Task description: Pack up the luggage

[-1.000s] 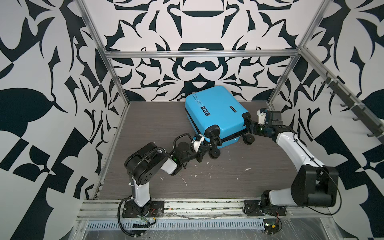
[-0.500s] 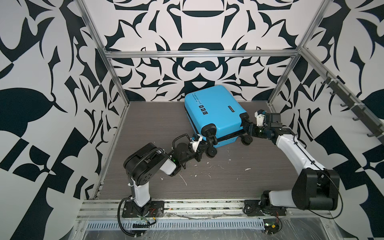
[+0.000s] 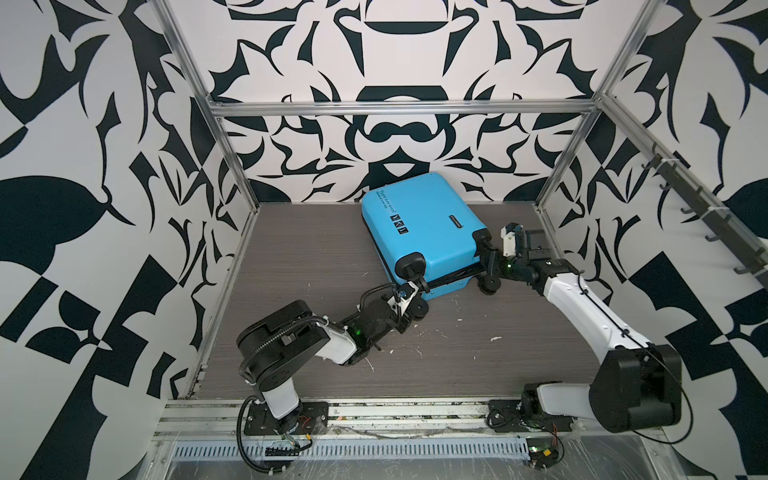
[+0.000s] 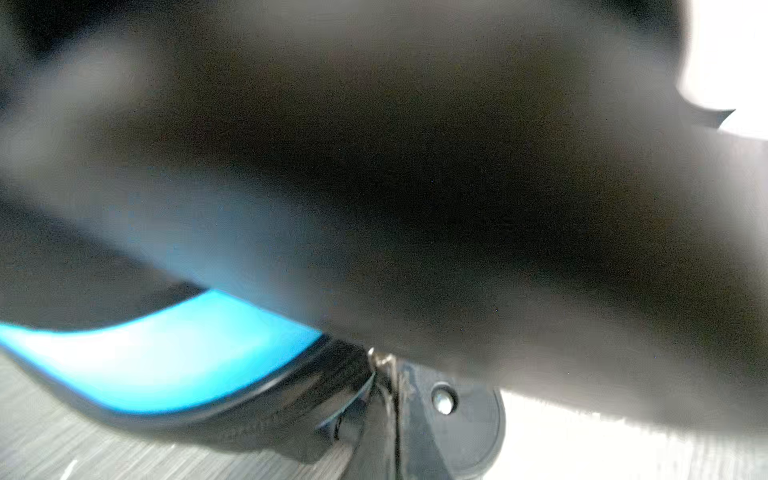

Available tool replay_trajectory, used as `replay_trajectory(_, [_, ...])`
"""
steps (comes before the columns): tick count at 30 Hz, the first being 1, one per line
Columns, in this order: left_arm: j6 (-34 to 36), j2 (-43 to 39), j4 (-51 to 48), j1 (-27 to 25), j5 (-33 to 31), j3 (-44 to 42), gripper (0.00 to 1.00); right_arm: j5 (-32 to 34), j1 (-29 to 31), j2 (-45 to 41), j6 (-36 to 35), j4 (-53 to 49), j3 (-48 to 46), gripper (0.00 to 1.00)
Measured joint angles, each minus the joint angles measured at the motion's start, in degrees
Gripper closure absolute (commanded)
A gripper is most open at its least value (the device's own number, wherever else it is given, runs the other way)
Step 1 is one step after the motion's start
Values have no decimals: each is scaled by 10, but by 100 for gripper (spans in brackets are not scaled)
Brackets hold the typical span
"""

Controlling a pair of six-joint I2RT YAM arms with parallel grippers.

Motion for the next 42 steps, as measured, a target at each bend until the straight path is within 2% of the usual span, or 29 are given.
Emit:
replay_trajectory(8, [30,2,-14,-36,-75,9,100,42,37,-22,30,2,-19,100])
replay_trajectory(14, [36,7,-26,-48,-104,27,100,68,47,-33,44,20,-33,100])
replay_trajectory(24, [-2,2,-84,-52,-134,69,100,119,68,-63,83,47,-48,100])
replay_trajectory(31, [-27,-14,-152,-52,-180,99,100,165,113,-79,130,44,-52,100])
replay_trajectory(34, [-24,-14,-194,-53,-160,130,100,149,160,-81,147,20,-54,100])
replay_trajectory(38, [-20,-14,-225,-64,-134,136,100,94,224,-71,164,-18,-59,100])
replay_trajectory(42, [-20,-14,-221,-68,-122,136,100,72,243,-65,174,-16,-59,100])
